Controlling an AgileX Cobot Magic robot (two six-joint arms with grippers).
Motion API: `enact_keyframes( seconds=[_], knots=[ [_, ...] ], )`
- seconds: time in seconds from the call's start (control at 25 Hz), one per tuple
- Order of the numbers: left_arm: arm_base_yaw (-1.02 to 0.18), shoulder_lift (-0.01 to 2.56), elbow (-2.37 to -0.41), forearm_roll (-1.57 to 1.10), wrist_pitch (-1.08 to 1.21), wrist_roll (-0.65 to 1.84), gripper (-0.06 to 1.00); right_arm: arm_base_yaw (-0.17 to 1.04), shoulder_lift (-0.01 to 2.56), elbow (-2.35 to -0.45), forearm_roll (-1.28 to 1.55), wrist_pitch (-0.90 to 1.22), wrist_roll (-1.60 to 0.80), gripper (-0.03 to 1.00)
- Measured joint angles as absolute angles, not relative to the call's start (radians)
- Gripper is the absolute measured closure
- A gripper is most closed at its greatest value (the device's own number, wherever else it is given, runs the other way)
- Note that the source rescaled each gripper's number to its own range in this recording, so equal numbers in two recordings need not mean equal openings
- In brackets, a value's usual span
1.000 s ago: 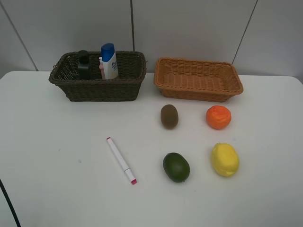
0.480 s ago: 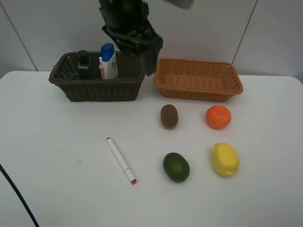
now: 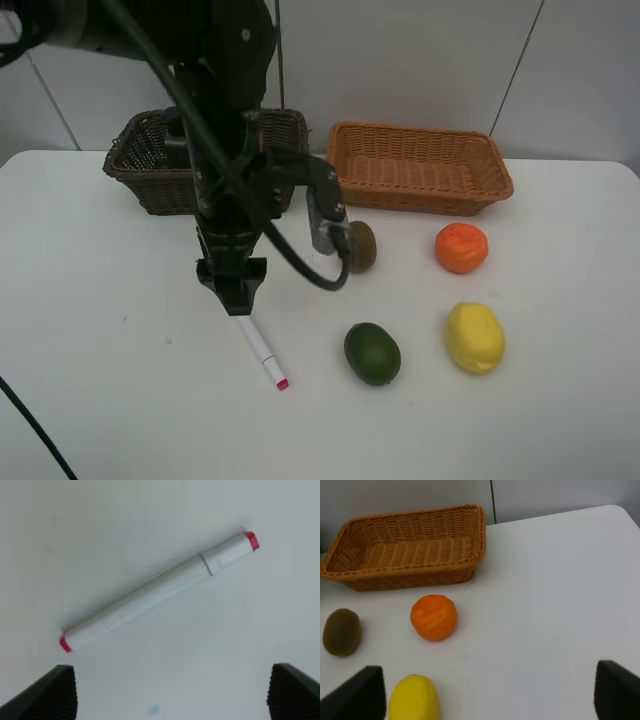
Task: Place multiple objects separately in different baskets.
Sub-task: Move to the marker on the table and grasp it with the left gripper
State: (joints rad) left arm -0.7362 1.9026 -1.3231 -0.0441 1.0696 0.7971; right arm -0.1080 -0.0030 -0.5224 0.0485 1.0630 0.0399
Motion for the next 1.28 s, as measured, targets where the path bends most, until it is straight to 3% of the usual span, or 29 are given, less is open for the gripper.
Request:
enact_keyframes(
  seconds=[0.24, 1.16, 1.28],
  knots=[
    [-0.736, 1.914, -1.221, -0.076, 0.837, 0.850, -0.06, -0.108, -0.003, -0.522, 0.049, 1.063, 0.040, 0.00],
    [-0.736, 2.126, -1.223, -0.024, 0.767, 0.907, -0.05, -0.108, -0.003, -0.522, 0.049, 1.063, 0.040, 0.00],
    [-0.736, 2.129, -1.225, -0.011, 0.753, 0.866, 0.08, -0.108, -0.003, -0.522, 0.049, 1.063, 0.040, 0.00]
  ],
)
